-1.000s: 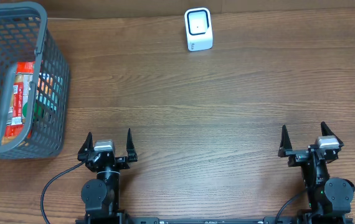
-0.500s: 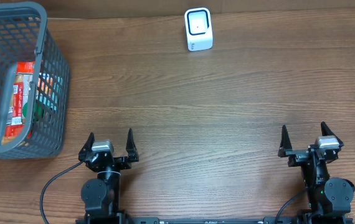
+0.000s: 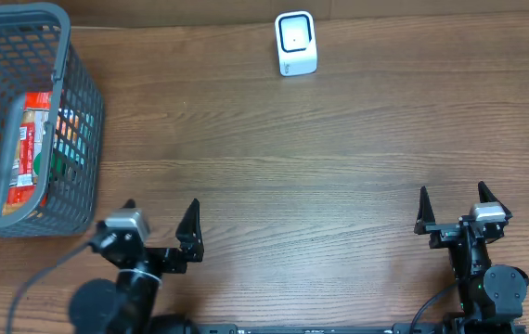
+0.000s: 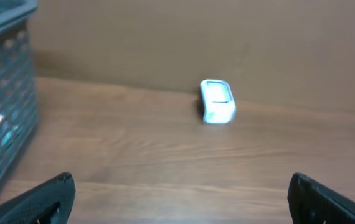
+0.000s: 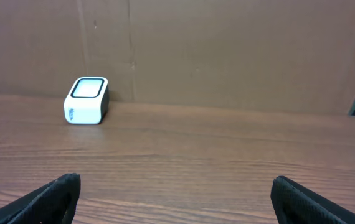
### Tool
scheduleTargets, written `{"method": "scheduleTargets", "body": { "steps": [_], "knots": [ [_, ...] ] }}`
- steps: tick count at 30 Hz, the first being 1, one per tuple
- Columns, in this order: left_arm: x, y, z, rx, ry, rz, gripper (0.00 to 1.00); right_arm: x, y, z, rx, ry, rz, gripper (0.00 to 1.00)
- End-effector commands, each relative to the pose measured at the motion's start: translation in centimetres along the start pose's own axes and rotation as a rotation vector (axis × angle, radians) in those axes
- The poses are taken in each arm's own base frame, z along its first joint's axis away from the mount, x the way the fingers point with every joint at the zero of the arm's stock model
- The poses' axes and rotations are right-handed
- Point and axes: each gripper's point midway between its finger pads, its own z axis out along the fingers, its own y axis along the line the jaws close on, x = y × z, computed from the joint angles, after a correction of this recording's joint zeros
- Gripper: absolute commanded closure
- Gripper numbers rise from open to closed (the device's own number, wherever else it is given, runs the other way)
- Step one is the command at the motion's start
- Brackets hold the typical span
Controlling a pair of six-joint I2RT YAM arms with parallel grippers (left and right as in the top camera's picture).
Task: Scan the item barcode
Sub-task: 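Move the left gripper over the basket and lower toward the green-capped jar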
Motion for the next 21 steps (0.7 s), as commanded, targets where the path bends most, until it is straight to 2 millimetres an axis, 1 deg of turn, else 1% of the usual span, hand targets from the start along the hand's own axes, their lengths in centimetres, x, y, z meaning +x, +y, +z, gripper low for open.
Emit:
{"method": "scheduleTargets", "body": {
  "steps": [1, 3, 7, 10, 12, 14, 16, 18, 19, 20, 21],
  "knots": [
    [-3.4, -3.2, 0.1, 0.138, 0.106, -0.035, 0.0, 0.2, -0.1, 0.0, 0.002, -0.001, -0.004, 0.0],
    [-5.3, -4.3, 0.3, 0.171, 0.219, -0.037, 0.0, 0.2, -0.1, 0.0, 0.002, -0.001, -0.004, 0.0],
    [-8.4, -4.9, 1.2, 0.169, 0.406, -0.006, 0.0, 0.2, -0.1, 0.0, 0.002, -0.001, -0.004, 0.0],
    [-10.6, -4.9, 2.7, 0.171, 0.474, 0.014, 0.0, 0.2, -0.1, 0.0, 0.002, -0.001, -0.004, 0.0],
    [-11.9, -4.7, 4.4, 0.176, 0.484, 0.032, 0.0, 0.2, -0.1, 0.0, 0.002, -0.001, -0.004, 0.0],
    [-12.4, -4.4, 6.3, 0.181, 0.494, 0.06, 0.0, 0.2, -0.1, 0.0, 0.002, -0.001, -0.004, 0.0],
    [-12.4, -3.9, 8.3, 0.183, 0.503, 0.063, 0.0, 0.2, -0.1, 0.0, 0.002, -0.001, -0.004, 0.0],
    [-12.5, -3.4, 10.1, 0.168, 0.505, 0.025, 0.0, 0.2, -0.1, 0.0, 0.002, -0.001, -0.004, 0.0],
    [-12.7, -2.8, 11.0, 0.141, 0.499, -0.007, 0.05, 0.2, -0.1, 0.0, 0.002, -0.001, -0.004, 0.0],
    [-13.0, -2.1, 11.7, 0.104, 0.488, -0.047, 0.12, 0.2, -0.1, 0.0, 0.002, -0.001, -0.004, 0.0],
    [-13.5, -1.2, 12.4, 0.056, 0.466, -0.097, 0.17, 0.2, -0.1, 0.0, 0.002, -0.001, -0.004, 0.0]
  ]
}}
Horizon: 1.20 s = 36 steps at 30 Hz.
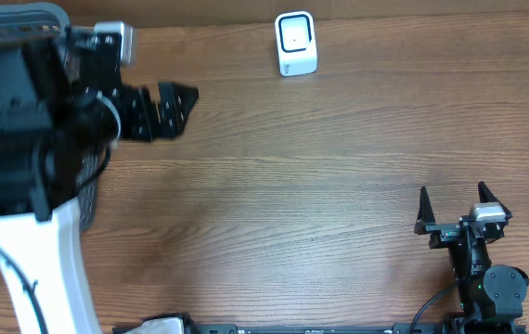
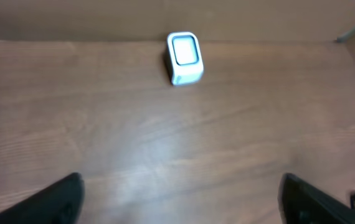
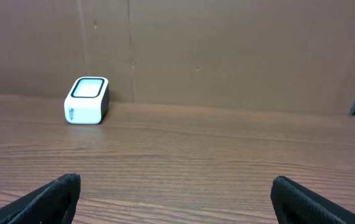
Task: Scan the item barcode
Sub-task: 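Move the left gripper over the basket and lower toward the green-capped jar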
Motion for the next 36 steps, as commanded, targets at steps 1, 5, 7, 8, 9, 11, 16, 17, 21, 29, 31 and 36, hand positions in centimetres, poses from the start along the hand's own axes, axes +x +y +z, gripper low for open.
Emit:
{"method": "scheduleTargets", "body": {
  "steps": [1, 5, 7, 8, 9, 11, 16, 17, 21, 29, 31, 36],
  "knots": [
    [-2.2, 2.3, 0.1, -0.079, -0.076, -0.134, 0.18, 0.2, -0.1, 0.0, 0.002, -0.001, -0.004, 0.0],
    [-6.3, 6.7, -2.2, -0.166, -0.273, -0.287, 0.22, 0.2, -0.1, 0.0, 0.002, -0.001, -0.004, 0.0],
    [-7.7, 9.8, -4.3, -0.244, -0.372, -0.371, 0.17, 0.2, -0.1, 0.0, 0.002, -0.001, -0.004, 0.0],
    [-8.0, 11.7, -5.5, -0.3, -0.415, -0.421, 0.15, 0.2, -0.1, 0.0, 0.002, -0.001, -0.004, 0.0],
    [-7.9, 13.3, -6.6, -0.351, -0.445, -0.464, 0.13, 0.2, -0.1, 0.0, 0.002, -0.001, -0.004, 0.0],
    [-7.1, 17.2, -8.8, -0.482, -0.486, -0.543, 0.11, 0.2, -0.1, 0.0, 0.002, -0.001, -0.004, 0.0],
    [-2.3, 24.5, -12.1, -0.784, -0.436, -0.697, 0.06, 0.2, -0.1, 0.0, 0.002, -0.001, -0.004, 0.0],
    [-1.3, 25.5, -12.4, -0.83, -0.413, -0.724, 0.05, 0.2, -0.1, 0.0, 0.002, -0.001, -0.004, 0.0],
    [2.8, 29.2, -12.4, -0.963, -0.286, -0.824, 0.03, 0.2, -0.1, 0.0, 0.002, -0.001, -0.004, 0.0],
    [9.6, 34.8, -7.7, -0.976, 0.063, -0.9, 0.0, 0.2, -0.1, 0.0, 0.002, -0.001, -0.004, 0.0],
    [11.1, 35.6, -6.2, -0.951, 0.143, -0.909, 0.0, 0.2, -0.1, 0.0, 0.002, -0.001, -0.004, 0.0],
    [13.7, 37.1, -2.6, -0.879, 0.288, -0.914, 0.0, 0.2, -0.1, 0.0, 0.002, -0.001, -0.004, 0.0]
  ]
}}
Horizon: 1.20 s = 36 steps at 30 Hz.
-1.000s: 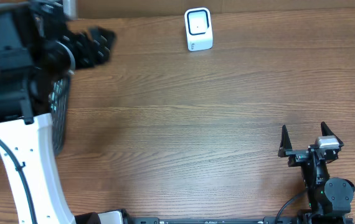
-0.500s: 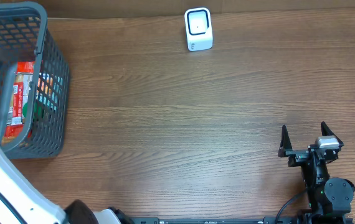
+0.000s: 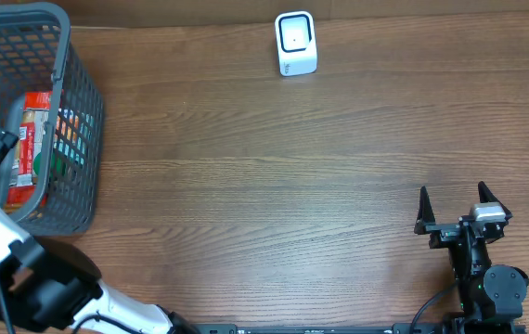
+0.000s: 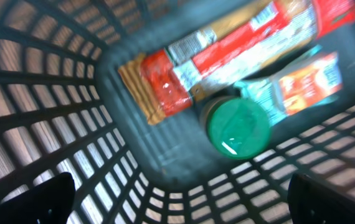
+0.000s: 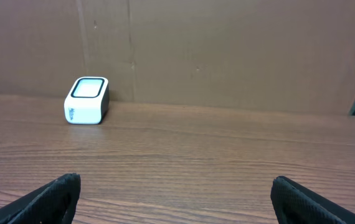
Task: Scan the item barcode
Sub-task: 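Move the left gripper over the basket and lower toward the green-capped jar, then grasp the green-capped jar with the left gripper and lift it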
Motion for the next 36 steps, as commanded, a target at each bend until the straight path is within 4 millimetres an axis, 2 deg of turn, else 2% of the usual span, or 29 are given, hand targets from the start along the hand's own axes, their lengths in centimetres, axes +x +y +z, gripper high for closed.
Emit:
{"method": "scheduleTargets", "body": {
  "steps": [1, 5, 10, 17, 24, 36],
  "knots": [
    [0.5, -1.2, 2.5, 0.046, 0.075, 0.094, 0.0, 0.2, -0.1, 0.0, 0.003, -0.001, -0.004, 0.0],
    [1.7, -3.0, 5.3, 0.138, 0.175, 0.162, 0.0, 0.2, -0.1, 0.0, 0.003, -0.001, -0.004, 0.0],
    [2.9, -3.1, 8.1, 0.125, 0.266, 0.173, 0.0, 0.2, -0.1, 0.0, 0.003, -0.001, -0.004, 0.0],
    [3.6, -3.4, 10.6, 0.124, 0.318, 0.187, 0.0, 0.2, -0.1, 0.0, 0.003, -0.001, -0.004, 0.0],
    [3.6, -4.7, 10.9, 0.165, 0.305, 0.23, 0.0, 0.2, -0.1, 0.0, 0.003, -0.001, -0.004, 0.0],
    [3.1, -5.8, 10.9, 0.201, 0.279, 0.252, 0.0, 0.2, -0.1, 0.0, 0.003, -0.001, -0.004, 0.0]
  ]
}}
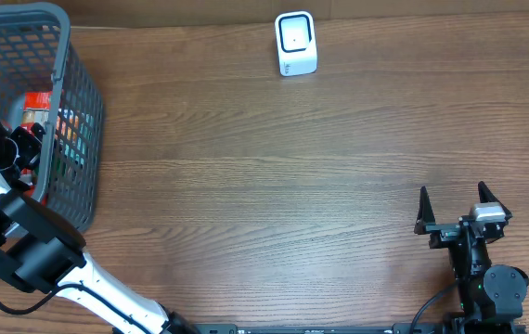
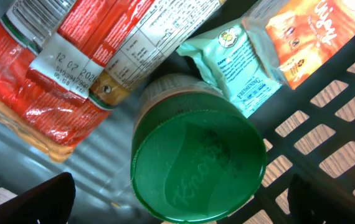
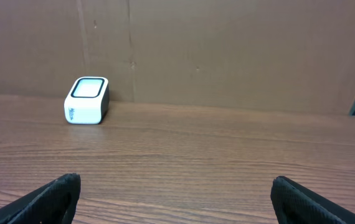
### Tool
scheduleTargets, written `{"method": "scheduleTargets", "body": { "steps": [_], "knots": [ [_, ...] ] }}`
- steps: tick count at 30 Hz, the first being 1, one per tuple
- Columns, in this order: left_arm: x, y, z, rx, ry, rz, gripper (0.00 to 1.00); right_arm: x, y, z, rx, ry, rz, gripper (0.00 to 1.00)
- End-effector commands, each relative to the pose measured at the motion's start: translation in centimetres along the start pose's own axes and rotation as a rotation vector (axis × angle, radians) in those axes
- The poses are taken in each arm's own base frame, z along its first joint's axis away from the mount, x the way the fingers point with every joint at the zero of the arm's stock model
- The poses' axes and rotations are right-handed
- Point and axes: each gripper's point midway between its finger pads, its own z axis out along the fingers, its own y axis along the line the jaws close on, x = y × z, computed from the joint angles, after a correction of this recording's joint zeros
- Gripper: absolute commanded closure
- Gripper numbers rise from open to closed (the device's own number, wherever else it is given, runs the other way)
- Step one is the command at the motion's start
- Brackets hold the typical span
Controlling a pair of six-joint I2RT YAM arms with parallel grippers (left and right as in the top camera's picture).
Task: Scan the item barcode
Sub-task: 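Grasp the green-capped jar with the left gripper and lift it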
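Note:
A jar with a green lid [image 2: 197, 165] stands inside the grey basket [image 1: 83, 139] at the table's left edge. My left gripper [image 2: 180, 208] is down in the basket [image 2: 327, 124], open, with its two fingertips on either side of the jar's lid; they are not touching it. From overhead the left gripper [image 1: 19, 147] shows among the basket's contents. The white scanner [image 1: 296, 43] sits at the far middle of the table, also as the scanner [image 3: 86, 100] in the right wrist view. My right gripper [image 1: 450, 213] rests open at the front right, nothing between its fingers.
Around the jar lie a red packet [image 2: 71, 68], a mint-green sachet [image 2: 240, 59] and an orange packet [image 2: 308, 34]. The basket's high mesh walls close in the left gripper. A brown cardboard wall [image 3: 227, 50] stands behind the scanner.
My left gripper has come lower in the basket; the green-lidded jar now fills the space between its open fingers. The right arm has not moved.
My left gripper was open at the table's front left. Then it was raised beside the basket, facing the scanner. Then it was over the basket looking down on the packets and jar, and now it is low around the jar. The right gripper stayed put.

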Motion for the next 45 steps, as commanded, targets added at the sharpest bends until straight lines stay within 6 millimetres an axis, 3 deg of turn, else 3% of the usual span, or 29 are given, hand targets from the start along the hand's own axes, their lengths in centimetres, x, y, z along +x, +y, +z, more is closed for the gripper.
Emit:
{"method": "scheduleTargets", "body": {
  "steps": [1, 9, 20, 28, 38, 42, 45],
  "knots": [
    [-0.3, -0.5, 0.3, 0.02, -0.002, 0.027, 0.0, 0.2, -0.1, 0.0, 0.003, -0.001, -0.004, 0.0],
    [-0.6, -0.5, 1.3, 0.027, -0.015, 0.028, 0.0, 0.2, -0.1, 0.0, 0.003, -0.001, -0.004, 0.0],
    [0.1, -1.2, 4.7, 0.044, -0.002, 0.061, 0.0, 0.2, -0.1, 0.0, 0.003, -0.001, -0.004, 0.0],
    [0.0, -0.6, 4.9, 0.004, -0.009, 0.063, 0.05, 0.2, -0.1, 0.0, 0.003, -0.001, -0.004, 0.0],
    [0.2, -0.1, 5.2, -0.023, -0.003, 0.062, 0.0, 0.2, -0.1, 0.0, 0.003, -0.001, -0.004, 0.0],
    [0.3, 0.4, 5.2, -0.048, 0.0, 0.061, 0.32, 0.2, -0.1, 0.0, 0.003, -0.001, -0.004, 0.0],
    [0.5, 0.5, 5.2, -0.056, 0.009, 0.059, 0.34, 0.2, -0.1, 0.0, 0.003, -0.001, -0.004, 0.0]
  ]
}}
